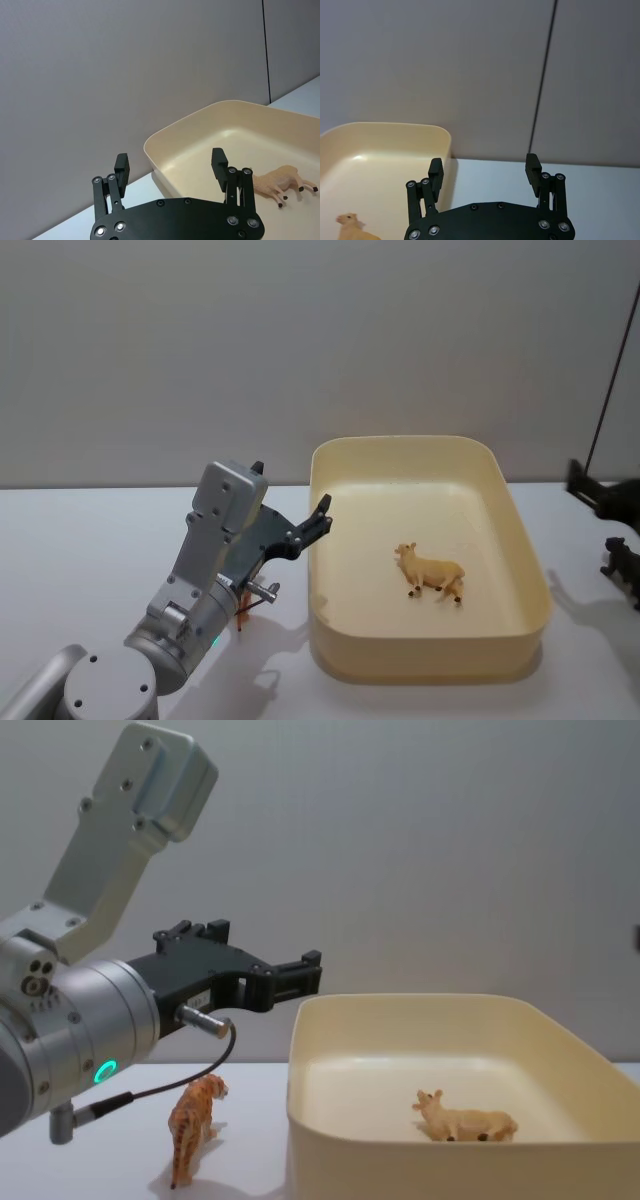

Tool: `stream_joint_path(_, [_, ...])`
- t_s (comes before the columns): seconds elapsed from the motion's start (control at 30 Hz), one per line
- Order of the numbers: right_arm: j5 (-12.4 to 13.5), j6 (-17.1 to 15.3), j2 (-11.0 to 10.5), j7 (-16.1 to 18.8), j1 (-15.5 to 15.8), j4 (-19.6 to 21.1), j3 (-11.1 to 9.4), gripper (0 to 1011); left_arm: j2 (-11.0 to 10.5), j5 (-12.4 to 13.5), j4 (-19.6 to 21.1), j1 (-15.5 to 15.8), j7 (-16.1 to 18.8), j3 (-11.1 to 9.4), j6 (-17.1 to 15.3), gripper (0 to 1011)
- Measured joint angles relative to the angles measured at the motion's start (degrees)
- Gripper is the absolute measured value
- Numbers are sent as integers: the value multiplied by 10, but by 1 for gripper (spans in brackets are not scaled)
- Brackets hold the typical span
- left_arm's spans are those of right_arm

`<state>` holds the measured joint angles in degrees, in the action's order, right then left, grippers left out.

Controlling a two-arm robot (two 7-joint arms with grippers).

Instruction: Pick up the toy alternately with two hands and place it into the central storage box.

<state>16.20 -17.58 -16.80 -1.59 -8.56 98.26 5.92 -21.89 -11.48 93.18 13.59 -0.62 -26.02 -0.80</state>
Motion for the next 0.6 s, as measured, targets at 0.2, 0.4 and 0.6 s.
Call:
stream_joint_path(0.2, [14,-12,-28,-13,33,13,-28,1001,0,0,0,0,0,0,0,1001])
stream_joint_path(0.4, [18,-24,-50,-18,67,15,-50,1001,0,0,0,0,0,0,0,1001])
stream_joint_path(0.6, [14,-31,-64,-17,90,8,-63,1001,0,0,0,0,0,0,0,1001])
